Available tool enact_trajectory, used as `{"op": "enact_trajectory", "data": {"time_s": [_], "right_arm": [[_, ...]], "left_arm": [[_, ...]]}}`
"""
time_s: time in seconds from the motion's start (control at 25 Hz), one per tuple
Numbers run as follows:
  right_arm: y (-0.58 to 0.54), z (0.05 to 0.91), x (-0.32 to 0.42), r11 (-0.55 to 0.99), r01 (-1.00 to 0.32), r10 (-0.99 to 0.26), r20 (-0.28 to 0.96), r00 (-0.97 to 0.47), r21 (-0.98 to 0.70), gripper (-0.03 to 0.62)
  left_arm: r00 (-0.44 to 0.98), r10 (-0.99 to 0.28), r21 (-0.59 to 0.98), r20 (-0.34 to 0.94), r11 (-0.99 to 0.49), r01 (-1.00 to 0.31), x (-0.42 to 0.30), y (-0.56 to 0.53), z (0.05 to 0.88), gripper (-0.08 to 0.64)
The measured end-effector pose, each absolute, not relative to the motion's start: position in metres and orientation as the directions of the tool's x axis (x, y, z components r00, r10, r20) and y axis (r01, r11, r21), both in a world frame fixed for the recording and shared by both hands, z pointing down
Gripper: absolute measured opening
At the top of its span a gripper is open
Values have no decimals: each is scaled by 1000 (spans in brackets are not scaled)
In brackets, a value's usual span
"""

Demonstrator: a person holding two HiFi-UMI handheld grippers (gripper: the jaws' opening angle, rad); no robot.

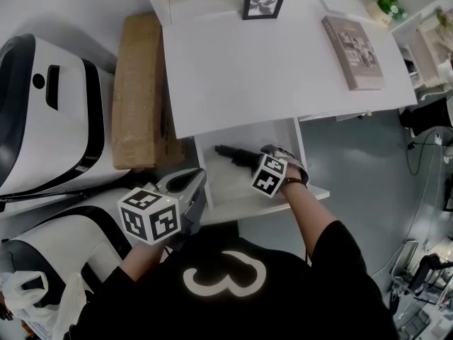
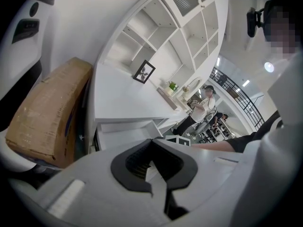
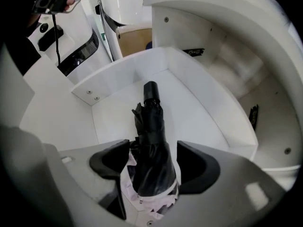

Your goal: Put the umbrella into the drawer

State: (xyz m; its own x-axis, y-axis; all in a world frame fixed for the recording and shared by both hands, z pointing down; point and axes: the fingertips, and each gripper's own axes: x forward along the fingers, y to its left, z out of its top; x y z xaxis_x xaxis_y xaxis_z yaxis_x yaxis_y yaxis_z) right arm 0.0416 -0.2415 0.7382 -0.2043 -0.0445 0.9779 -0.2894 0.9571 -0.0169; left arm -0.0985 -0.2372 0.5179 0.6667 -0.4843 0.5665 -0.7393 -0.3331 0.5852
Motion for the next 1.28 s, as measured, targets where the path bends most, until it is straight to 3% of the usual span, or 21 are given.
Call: {"op": "enact_trajectory", "data": {"time_s": [0.28,0.48,0.68,0.92,1.28], "right_arm": [[-240,649,36,937,-343,-186,917,-354,57,305],[-231,559,32,865,-502,-326,768,-551,7,285],[-201,467,34,812,-578,-465,510,-724,-80,130],[-144,402,45,804,-586,-518,369,-772,-99,3],[-91,367,57,768,-614,-561,268,-783,-184,3]], "left_arm": [[674,-510,574,534,-367,-732,-84,-222,495,9],[681,-526,561,510,-397,-726,-72,-199,475,9],[692,-550,544,468,-438,-716,-57,-176,448,9],[714,-569,499,408,-516,-696,-40,-144,405,9],[756,-573,435,317,-620,-653,-23,-100,359,9]]}}
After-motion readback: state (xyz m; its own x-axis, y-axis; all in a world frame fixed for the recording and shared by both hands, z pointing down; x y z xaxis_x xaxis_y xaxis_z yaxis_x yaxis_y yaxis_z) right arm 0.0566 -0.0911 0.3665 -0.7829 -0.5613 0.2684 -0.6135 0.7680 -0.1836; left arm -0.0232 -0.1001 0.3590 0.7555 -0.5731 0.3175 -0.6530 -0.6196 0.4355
